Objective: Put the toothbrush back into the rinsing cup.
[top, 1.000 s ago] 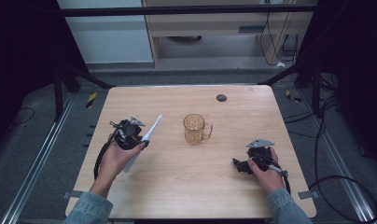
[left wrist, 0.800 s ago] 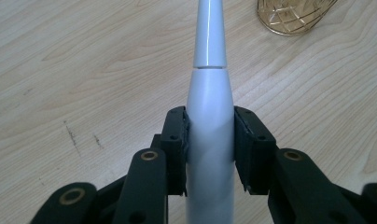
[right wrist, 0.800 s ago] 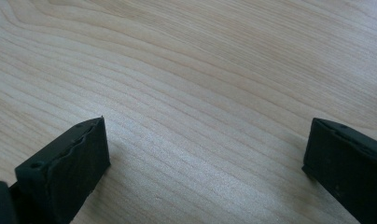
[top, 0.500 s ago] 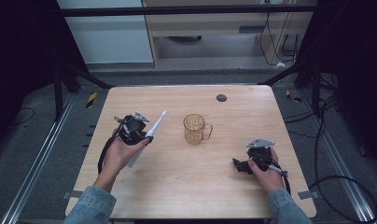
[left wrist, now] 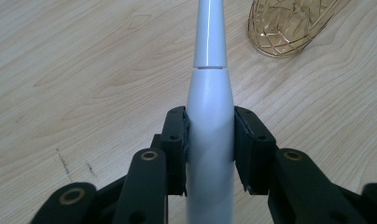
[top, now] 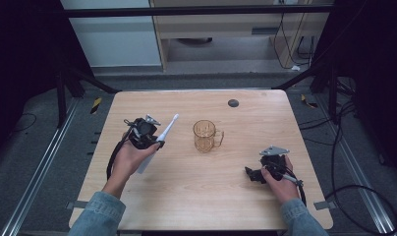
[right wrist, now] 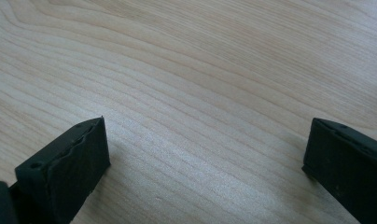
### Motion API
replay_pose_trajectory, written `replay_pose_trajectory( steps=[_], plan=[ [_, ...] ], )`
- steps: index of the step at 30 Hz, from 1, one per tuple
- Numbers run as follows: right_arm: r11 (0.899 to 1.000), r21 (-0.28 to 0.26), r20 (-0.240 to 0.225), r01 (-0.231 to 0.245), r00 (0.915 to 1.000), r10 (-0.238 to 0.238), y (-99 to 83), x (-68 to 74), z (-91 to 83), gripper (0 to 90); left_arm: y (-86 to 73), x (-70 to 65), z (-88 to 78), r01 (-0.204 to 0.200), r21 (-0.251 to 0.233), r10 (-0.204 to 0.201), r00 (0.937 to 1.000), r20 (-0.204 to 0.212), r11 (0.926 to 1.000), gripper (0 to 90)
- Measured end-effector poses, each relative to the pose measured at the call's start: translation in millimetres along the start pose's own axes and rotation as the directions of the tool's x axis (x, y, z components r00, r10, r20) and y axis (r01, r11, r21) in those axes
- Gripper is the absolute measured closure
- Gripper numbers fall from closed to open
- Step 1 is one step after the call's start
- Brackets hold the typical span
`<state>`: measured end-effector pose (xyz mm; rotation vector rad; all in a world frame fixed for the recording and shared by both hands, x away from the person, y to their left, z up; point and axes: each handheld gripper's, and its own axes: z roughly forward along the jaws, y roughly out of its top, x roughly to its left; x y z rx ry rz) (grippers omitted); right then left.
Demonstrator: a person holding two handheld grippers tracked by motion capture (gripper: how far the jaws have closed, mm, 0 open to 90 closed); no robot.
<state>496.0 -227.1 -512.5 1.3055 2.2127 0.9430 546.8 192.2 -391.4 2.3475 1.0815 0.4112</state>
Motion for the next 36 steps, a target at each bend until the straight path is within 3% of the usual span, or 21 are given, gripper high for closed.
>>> replay_pose_trajectory(
  steps=[6,20,21,36],
  plan=[
    [1.000,0.001,-0.002,-0.003,1.0000,0.003,0.1,0.2,-0.1,0.3,2.7,-0.2,1.8,0.013,-0.019,-0.012,0.9994,0.032,0.9997,66.9],
    [1.000,0.005,-0.005,-0.015,0.9999,0.015,0.4,0.7,-0.6,0.3,28.1,-2.8,-8.6,-0.010,-0.051,0.010,0.9999,0.009,0.9987,66.9],
    [1.000,-0.001,0.002,0.005,1.0000,-0.005,-0.2,-0.2,0.2,0.3,29.2,-2.9,-8.4,-0.012,-0.049,0.012,0.9999,0.009,0.9987,66.9],
    [1.000,-0.001,0.002,0.005,1.0000,-0.005,-0.2,-0.3,0.2,0.3,50.9,-14.4,-9.0,-0.029,-0.082,0.031,0.9993,0.020,0.9962,66.9]
  ],
)
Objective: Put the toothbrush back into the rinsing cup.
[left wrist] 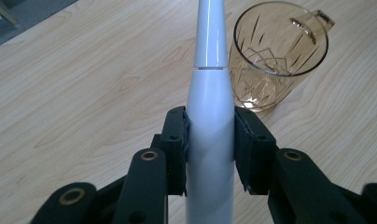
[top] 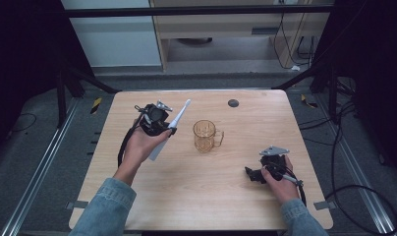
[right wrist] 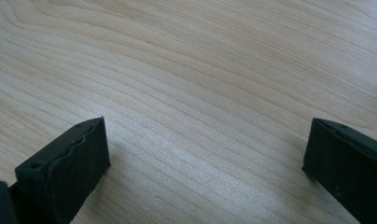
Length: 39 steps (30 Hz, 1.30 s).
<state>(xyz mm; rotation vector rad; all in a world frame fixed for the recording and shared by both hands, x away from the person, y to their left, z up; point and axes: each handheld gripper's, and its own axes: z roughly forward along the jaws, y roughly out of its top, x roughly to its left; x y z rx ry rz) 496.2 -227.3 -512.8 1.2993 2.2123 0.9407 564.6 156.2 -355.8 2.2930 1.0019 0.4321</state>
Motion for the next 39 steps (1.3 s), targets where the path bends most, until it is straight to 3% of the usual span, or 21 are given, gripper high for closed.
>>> replay_pose_trajectory(
  steps=[20,39],
  plan=[
    [1.000,0.001,-0.001,0.000,1.0000,0.000,0.0,0.0,-0.1,0.3,29.0,-4.4,-5.2,-0.007,-0.065,0.006,0.9999,-0.014,0.9979,66.9],
    [1.000,0.003,-0.004,-0.007,1.0000,0.007,0.3,0.4,-0.4,0.3,53.3,-15.7,-2.7,-0.033,-0.094,0.031,0.9991,-0.030,0.9950,66.8]
  ],
)
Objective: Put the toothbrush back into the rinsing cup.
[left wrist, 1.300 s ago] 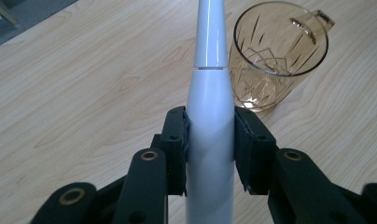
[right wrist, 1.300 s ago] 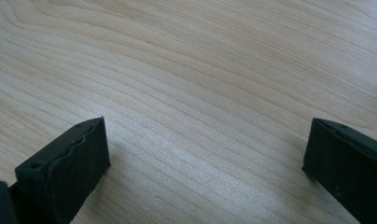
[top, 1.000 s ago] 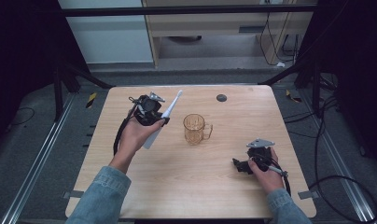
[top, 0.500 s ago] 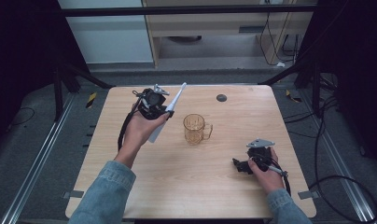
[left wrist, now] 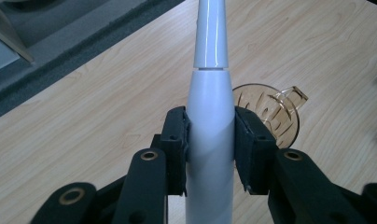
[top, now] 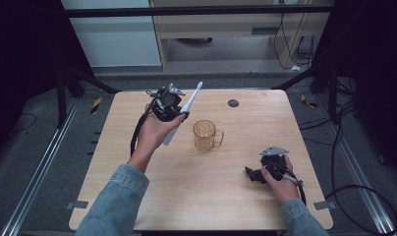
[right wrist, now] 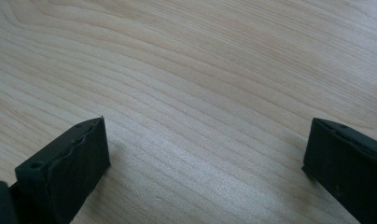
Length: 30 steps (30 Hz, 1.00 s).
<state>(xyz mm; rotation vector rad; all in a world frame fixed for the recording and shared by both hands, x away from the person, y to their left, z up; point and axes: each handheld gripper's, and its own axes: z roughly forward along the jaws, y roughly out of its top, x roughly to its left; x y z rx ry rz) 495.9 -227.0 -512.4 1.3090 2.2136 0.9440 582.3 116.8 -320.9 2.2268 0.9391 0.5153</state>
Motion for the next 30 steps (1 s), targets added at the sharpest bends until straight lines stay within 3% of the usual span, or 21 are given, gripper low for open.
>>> replay_pose_trajectory(
  steps=[12,18,30],
  plan=[
    [1.000,0.000,0.000,-0.001,1.0000,0.001,0.0,0.1,0.0,0.3,5.8,-4.1,2.8,-0.007,0.001,0.007,1.0000,0.002,1.0000,66.9],
    [1.000,0.000,0.001,-0.001,1.0000,0.001,0.0,0.1,0.0,0.3,13.8,-6.6,4.8,0.008,-0.022,-0.008,1.0000,-0.005,0.9997,66.8],
    [1.000,0.000,0.001,0.000,1.0000,0.000,0.0,0.1,0.1,0.3,38.0,-19.6,8.3,-0.015,-0.058,0.013,0.9996,-0.027,0.9982,66.9]
  ],
)
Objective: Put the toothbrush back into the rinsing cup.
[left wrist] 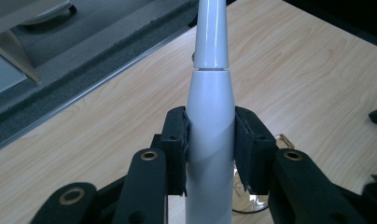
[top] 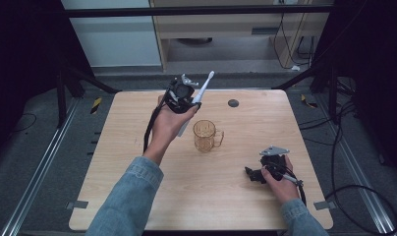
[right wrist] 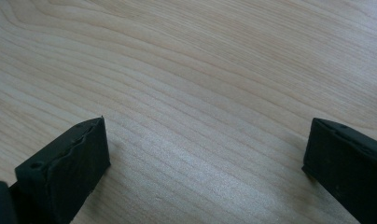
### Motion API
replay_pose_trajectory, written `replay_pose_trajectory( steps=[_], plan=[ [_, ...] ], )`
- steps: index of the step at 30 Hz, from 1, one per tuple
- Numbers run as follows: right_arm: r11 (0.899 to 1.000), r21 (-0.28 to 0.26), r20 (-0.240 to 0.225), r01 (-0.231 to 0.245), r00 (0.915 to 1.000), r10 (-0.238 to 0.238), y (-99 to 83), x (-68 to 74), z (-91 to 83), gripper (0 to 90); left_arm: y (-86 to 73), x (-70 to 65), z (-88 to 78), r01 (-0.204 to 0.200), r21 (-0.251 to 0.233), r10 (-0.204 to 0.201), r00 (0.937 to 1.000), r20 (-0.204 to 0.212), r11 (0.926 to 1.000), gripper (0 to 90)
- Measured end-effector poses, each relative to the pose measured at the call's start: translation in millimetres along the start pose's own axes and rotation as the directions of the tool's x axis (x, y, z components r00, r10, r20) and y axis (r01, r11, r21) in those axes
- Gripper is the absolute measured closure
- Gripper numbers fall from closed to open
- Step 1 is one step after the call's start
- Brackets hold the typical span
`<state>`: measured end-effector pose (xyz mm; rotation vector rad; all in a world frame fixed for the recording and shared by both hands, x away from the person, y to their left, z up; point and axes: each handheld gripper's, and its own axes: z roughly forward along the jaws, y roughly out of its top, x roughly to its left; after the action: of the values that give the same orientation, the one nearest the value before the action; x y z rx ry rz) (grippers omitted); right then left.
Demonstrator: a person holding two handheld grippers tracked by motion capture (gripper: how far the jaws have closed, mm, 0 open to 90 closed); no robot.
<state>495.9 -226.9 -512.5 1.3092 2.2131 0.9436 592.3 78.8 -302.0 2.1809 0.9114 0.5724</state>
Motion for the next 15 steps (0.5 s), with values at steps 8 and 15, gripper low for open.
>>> replay_pose_trajectory(
  steps=[8,15],
  plan=[
    [1.000,0.000,0.002,0.003,1.0000,-0.003,0.0,-0.2,0.0,0.3,17.7,-9.7,5.5,-0.021,-0.037,0.020,0.9996,-0.018,0.9991,66.9],
    [1.000,0.000,0.002,0.003,1.0000,-0.003,0.0,-0.2,0.0,0.3,23.0,-12.9,6.3,-0.013,-0.083,0.012,0.9998,-0.017,0.9965,66.8]
  ],
)
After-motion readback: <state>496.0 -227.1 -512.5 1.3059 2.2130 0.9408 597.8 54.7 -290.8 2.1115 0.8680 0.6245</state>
